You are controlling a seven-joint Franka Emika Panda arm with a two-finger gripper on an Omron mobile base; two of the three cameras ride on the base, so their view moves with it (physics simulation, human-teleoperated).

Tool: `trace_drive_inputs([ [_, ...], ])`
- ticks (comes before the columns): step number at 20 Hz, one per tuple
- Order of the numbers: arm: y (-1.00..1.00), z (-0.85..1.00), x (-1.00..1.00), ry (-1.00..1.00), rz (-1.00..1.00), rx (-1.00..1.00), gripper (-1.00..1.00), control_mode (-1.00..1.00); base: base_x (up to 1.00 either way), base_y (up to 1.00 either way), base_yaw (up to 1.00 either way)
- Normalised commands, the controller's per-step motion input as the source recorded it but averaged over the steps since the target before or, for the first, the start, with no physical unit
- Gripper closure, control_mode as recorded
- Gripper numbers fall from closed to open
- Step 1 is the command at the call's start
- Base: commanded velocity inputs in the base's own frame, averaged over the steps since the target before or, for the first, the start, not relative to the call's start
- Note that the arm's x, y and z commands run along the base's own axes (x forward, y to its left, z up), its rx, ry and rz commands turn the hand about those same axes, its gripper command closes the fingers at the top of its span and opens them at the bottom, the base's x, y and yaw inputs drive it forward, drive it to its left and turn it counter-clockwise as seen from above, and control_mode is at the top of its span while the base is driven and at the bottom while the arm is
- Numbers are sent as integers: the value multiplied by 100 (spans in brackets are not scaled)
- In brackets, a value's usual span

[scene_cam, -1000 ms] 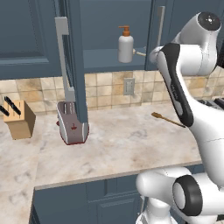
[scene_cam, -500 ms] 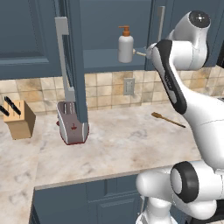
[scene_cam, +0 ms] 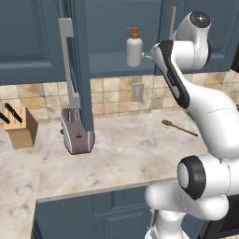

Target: Pick the dish brush and soap dispenser from the cabinet and place them on the counter.

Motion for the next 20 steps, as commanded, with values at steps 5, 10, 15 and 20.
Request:
trace_drive_inputs([
  [5,-16,0,59,0,-3,0,-100,-100,0,0,0],
  [10,-15,0,53,2,-2,0,-100,-100,0,0,0],
  [15,11,-1,50,2,-2,0,-100,-100,0,0,0],
  [20,1,-1,17,-2,0,0,-100,-100,0,0,0],
])
